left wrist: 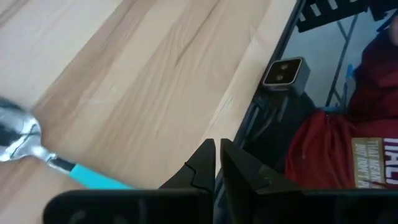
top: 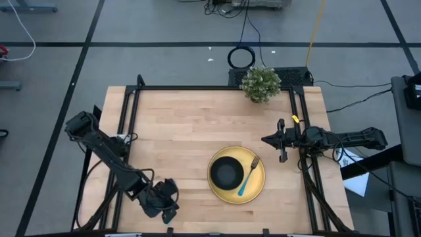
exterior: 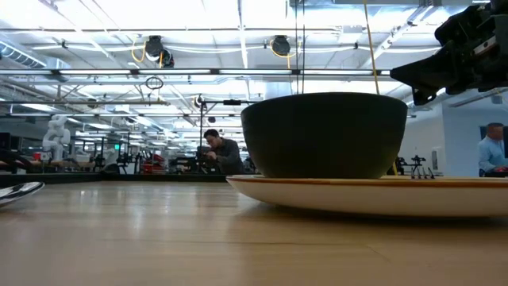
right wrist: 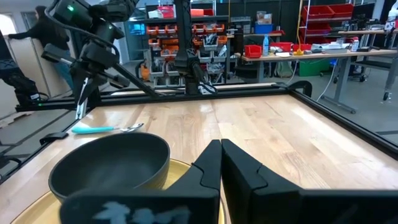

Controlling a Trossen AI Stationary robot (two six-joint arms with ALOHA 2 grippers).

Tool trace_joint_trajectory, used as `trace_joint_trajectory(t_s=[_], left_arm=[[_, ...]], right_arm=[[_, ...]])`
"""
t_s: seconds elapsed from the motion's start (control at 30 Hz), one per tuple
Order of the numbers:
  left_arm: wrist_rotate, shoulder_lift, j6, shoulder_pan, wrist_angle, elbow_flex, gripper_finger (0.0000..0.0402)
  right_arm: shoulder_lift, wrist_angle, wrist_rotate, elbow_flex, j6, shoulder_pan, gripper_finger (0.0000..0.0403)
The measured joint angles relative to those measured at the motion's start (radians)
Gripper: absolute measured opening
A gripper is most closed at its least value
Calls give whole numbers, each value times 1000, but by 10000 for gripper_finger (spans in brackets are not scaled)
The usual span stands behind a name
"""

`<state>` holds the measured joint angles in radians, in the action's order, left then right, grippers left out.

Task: Set table place
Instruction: Put the blue spoon in the black bowl on the yellow plate

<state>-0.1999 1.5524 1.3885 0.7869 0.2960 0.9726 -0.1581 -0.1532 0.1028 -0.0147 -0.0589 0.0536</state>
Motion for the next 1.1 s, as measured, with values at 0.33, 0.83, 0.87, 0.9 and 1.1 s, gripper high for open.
trace_joint_trajectory(t_s=[0.33,0.83,0.87,0.9,1.1], left_arm=[[-41,0,97,-45,44,0,28],[415,155,349,-71,96,-2,160],[415,155,349,-73,96,-2,177],[415,155,349,-77,96,-2,192],[373,155,362,-99,102,-2,272]], right_arm=[[0,1,0,0,15,0,0],[0,17,0,0,22,0,0],[0,18,0,0,23,0,0],[0,21,0,0,26,0,0],[0,23,0,0,30,0,0]])
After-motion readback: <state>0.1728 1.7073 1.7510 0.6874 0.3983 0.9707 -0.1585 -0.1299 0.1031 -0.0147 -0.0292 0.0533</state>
